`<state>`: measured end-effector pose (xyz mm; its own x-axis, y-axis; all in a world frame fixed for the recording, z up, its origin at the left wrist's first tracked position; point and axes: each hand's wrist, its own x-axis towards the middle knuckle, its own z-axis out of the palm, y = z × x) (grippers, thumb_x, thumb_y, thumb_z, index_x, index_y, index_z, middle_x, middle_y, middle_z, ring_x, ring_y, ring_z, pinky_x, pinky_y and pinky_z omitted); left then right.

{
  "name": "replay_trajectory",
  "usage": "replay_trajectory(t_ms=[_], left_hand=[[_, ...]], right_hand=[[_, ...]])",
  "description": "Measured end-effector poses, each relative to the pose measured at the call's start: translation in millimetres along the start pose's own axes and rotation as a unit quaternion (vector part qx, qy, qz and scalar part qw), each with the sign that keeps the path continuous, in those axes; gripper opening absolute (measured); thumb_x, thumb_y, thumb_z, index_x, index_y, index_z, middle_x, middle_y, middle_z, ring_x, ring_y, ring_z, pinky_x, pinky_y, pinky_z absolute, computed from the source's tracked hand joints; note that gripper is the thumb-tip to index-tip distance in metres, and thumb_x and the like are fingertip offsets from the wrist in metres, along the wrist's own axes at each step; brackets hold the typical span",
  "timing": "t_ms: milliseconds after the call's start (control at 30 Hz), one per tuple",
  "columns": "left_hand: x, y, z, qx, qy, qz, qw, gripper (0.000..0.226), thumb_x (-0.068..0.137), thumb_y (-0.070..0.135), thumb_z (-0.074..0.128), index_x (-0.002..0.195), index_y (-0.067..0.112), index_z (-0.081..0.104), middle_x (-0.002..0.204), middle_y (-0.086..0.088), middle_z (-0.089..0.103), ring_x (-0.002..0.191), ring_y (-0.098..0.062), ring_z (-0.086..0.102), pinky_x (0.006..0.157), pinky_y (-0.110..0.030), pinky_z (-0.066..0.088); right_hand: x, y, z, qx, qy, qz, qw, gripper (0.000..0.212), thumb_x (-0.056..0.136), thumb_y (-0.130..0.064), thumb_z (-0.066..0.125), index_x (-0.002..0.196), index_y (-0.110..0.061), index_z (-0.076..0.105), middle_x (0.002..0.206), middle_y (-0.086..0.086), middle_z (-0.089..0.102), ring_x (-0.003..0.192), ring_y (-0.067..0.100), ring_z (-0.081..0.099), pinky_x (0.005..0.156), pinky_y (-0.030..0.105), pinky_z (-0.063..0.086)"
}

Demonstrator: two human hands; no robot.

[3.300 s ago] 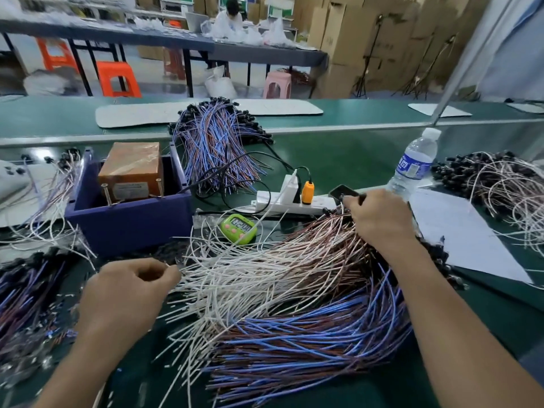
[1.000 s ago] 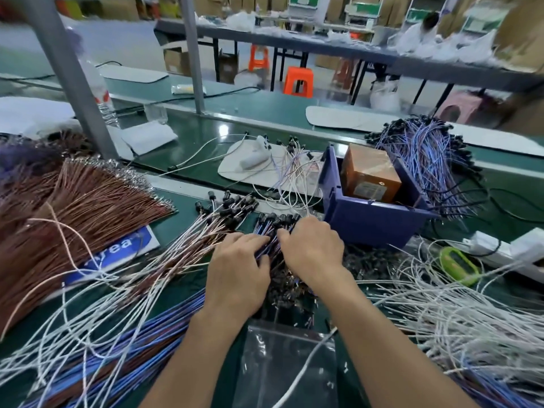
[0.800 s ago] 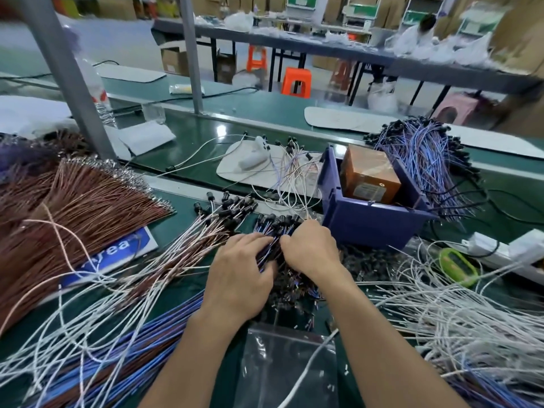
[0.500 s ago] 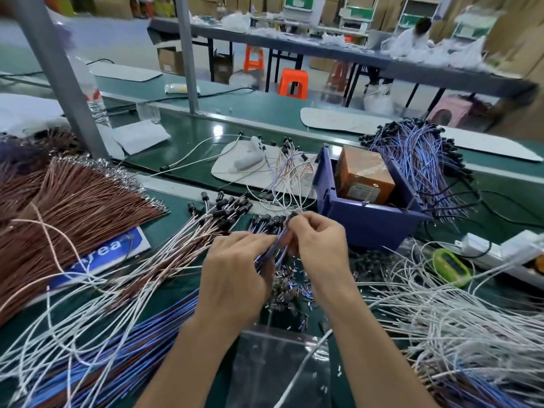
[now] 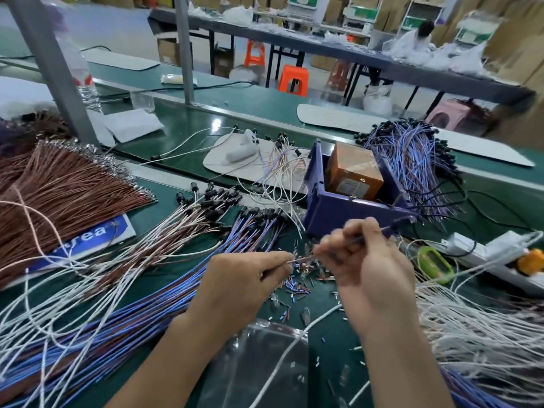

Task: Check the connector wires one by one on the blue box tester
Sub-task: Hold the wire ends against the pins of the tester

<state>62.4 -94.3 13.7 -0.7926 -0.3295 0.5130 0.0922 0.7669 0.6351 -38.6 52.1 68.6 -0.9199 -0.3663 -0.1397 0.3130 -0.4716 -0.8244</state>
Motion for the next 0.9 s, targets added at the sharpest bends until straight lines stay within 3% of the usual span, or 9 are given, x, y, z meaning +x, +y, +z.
replay_trajectory(t_ms=[67,133,267,400,600,667,733,833,900], left_hand=[[1.6,-0.7,-3.7,-0.064,-0.032,-0.047,0.996,0.022,0.087,0.04,0.077,0.108,0.033,0.081,0.081,0.034,0.072,0.063,0.014,0.061,0.064,-0.003,0.043],[2.9,-3.4,-11.4,-0.131,-0.051,-0.092,0.986,0.024,0.084,0.028,0.083,0.104,0.041,0.08,0.076,0.03,0.073,0.063,0.004,0.066,0.06,-0.01,0.05],[10.2,-10.1,-25.5,-0.176,-0.073,-0.135,0.972,0.031,0.08,0.007,0.085,0.088,0.037,0.084,0.069,0.01,0.076,0.052,0.0,0.062,0.053,-0.011,0.047],[14.1,-14.8,-31.6,-0.318,-0.047,-0.2,0.925,0.014,0.073,0.016,0.082,0.087,0.019,0.085,0.072,-0.014,0.077,0.056,-0.017,0.068,0.056,-0.023,0.057],[15.3,-11.0,-20.2,-0.404,-0.012,-0.295,0.866,0.015,0.075,0.023,0.073,0.082,0.016,0.083,0.077,-0.013,0.077,0.058,-0.015,0.068,0.057,-0.021,0.057],[15.9,-8.8,-18.0,-0.429,0.0,-0.316,0.846,0.014,0.074,0.023,0.072,0.076,0.016,0.083,0.073,-0.011,0.075,0.054,-0.013,0.065,0.055,-0.02,0.056],[14.3,-6.1,-16.0,-0.447,-0.021,-0.319,0.835,0.014,0.074,0.022,0.071,0.076,0.014,0.082,0.071,-0.011,0.073,0.053,-0.013,0.064,0.055,-0.019,0.056],[12.6,1.2,-11.0,-0.475,-0.07,-0.309,0.821,0.014,0.075,0.022,0.071,0.078,0.013,0.082,0.071,-0.012,0.073,0.053,-0.015,0.065,0.055,-0.021,0.055],[12.8,5.1,-8.6,-0.482,-0.085,-0.302,0.818,0.015,0.075,0.024,0.072,0.079,0.014,0.082,0.07,-0.012,0.073,0.054,-0.015,0.065,0.056,-0.021,0.055]], right_hand=[[11.1,-4.8,-16.9,0.071,0.044,0.013,0.996,0.046,0.108,-0.033,0.041,0.07,-0.014,0.058,0.052,-0.001,0.039,0.043,0.016,0.037,0.049,0.03,0.042],[23.3,-13.6,-40.0,0.021,0.086,-0.016,0.996,0.044,0.108,-0.031,0.044,0.069,-0.015,0.057,0.05,-0.004,0.029,0.044,0.014,0.023,0.045,0.028,0.029],[32.3,-21.6,-73.3,-0.124,0.106,-0.072,0.984,0.042,0.103,-0.026,0.054,0.065,-0.012,0.064,0.044,-0.003,0.027,0.04,0.014,0.021,0.042,0.026,0.024],[31.3,-19.6,-77.6,-0.267,0.041,-0.081,0.96,0.044,0.102,-0.027,0.059,0.063,-0.009,0.071,0.042,-0.001,0.033,0.038,0.014,0.024,0.047,0.03,0.016],[15.6,-9.7,-65.6,-0.366,-0.078,-0.027,0.927,0.044,0.103,-0.029,0.056,0.069,-0.009,0.076,0.05,0.013,0.056,0.039,0.015,0.036,0.04,0.021,0.026],[9.8,-10.8,-62.5,-0.384,-0.123,-0.013,0.915,0.031,0.099,-0.023,0.062,0.077,-0.01,0.079,0.064,0.013,0.069,0.04,0.004,0.045,0.041,0.013,0.031],[4.0,-9.1,-54.6,-0.417,-0.184,0.007,0.89,0.014,0.094,-0.016,0.069,0.09,-0.017,0.082,0.084,0.003,0.078,0.057,-0.002,0.064,0.055,0.006,0.045],[-2.9,5.3,-41.6,-0.451,-0.255,0.041,0.854,0.02,0.086,-0.024,0.076,0.105,-0.03,0.078,0.098,-0.011,0.079,0.092,0.004,0.073,0.085,0.022,0.056],[-6.9,16.1,-33.3,-0.471,-0.265,0.018,0.841,0.019,0.084,-0.031,0.074,0.102,-0.032,0.077,0.091,-0.006,0.078,0.085,0.013,0.071,0.083,0.032,0.056]])
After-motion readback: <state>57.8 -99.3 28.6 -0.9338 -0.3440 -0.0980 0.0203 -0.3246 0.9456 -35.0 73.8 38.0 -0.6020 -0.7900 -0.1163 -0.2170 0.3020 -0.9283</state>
